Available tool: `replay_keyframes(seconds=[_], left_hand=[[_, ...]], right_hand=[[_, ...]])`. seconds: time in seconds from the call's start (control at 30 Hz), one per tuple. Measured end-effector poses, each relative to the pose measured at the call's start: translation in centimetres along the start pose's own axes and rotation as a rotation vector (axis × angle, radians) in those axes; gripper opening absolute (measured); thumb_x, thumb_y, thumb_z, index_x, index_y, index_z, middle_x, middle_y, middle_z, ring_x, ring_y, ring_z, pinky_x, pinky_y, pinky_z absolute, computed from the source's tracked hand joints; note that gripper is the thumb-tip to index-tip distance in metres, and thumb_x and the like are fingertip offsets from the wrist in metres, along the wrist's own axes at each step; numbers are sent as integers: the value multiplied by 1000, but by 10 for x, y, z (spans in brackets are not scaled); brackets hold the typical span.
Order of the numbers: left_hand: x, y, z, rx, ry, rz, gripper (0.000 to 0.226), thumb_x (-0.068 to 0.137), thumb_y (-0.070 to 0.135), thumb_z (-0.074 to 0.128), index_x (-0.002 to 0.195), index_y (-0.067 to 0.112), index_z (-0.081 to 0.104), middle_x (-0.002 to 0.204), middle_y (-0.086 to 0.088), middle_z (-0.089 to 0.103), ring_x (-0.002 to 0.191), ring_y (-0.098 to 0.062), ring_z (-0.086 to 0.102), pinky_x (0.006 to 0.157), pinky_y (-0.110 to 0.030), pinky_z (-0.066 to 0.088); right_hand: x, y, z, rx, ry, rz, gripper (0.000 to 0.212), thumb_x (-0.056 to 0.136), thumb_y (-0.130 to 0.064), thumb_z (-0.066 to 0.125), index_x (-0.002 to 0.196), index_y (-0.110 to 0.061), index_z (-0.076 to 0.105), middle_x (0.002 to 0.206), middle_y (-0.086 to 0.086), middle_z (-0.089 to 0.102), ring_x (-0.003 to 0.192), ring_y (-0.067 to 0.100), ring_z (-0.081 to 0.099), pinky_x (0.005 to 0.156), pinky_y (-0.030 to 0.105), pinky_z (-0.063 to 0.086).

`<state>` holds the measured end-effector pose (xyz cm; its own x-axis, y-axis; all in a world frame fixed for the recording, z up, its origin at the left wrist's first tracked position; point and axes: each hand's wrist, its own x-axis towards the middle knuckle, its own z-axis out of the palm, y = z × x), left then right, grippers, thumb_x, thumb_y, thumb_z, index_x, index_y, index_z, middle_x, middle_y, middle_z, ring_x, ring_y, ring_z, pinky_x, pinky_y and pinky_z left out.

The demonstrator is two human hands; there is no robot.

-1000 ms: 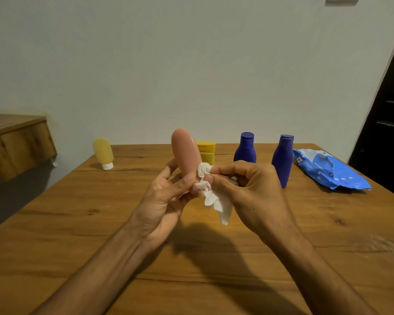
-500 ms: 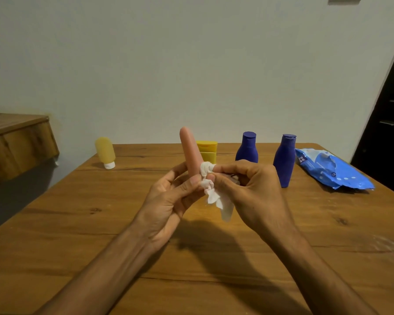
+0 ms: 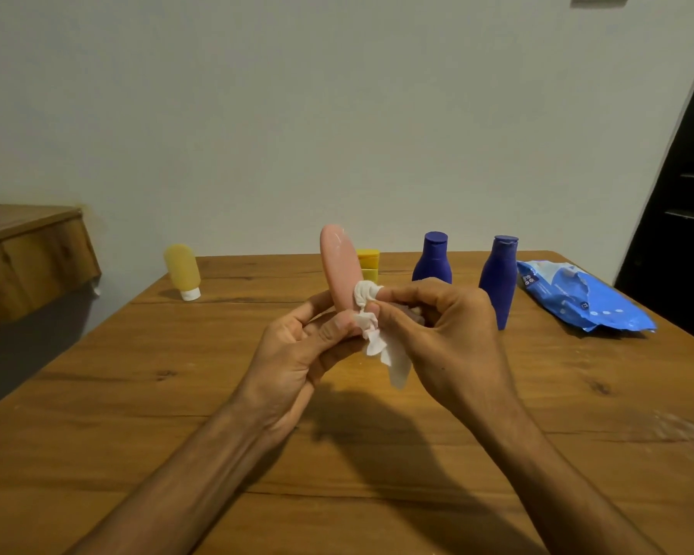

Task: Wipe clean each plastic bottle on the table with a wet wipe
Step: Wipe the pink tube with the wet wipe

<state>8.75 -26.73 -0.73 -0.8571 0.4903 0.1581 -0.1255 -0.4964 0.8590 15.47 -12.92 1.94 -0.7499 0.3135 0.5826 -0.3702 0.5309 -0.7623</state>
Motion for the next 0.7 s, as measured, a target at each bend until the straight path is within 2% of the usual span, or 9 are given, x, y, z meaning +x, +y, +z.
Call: replay_keyframes(seconds=[0.17,0.37,0.53,0.6,0.7], left_hand=[[2,-2,-2,-34,24,-10,51,79,7,62,130,3,54,115,-17,71,103,-25,69,82,-30,60],[-2,-4,1,-57,-43,-18,47,77,5,62,124,2,56,94,-13,75,79,-15,72,73,-28,61],[1,-2,-1,-43,-5,-10,41,82,8,60,123,4,59,113,-16,72,99,-24,70,77,-28,60],[0,-3,-1,-8,-8,-10,40,82,9,60,122,6,60,112,-15,72,99,-23,70,77,-28,60],[-1,-3,0,44,-37,-2,52,79,9,65,130,4,55,114,-15,71,100,-23,69,85,-32,59]], right_hand=[[-1,-1,0,-57,-97,-30,15,76,-23,74,90,-24,72,87,-15,66,83,-4,61,68,12,51],[4,1,-2,-109,45,-66,16,78,-18,71,94,-22,71,89,-16,64,85,-1,61,72,16,52],[0,-2,0,-99,-134,-51,15,76,-22,73,91,-21,73,89,-12,66,82,1,61,70,19,54],[1,-2,0,-96,-103,-49,15,76,-21,73,91,-21,73,88,-14,65,82,1,61,71,18,53],[2,-1,-1,-97,-42,-57,17,77,-20,73,93,-18,73,91,-9,67,85,3,61,73,19,53]])
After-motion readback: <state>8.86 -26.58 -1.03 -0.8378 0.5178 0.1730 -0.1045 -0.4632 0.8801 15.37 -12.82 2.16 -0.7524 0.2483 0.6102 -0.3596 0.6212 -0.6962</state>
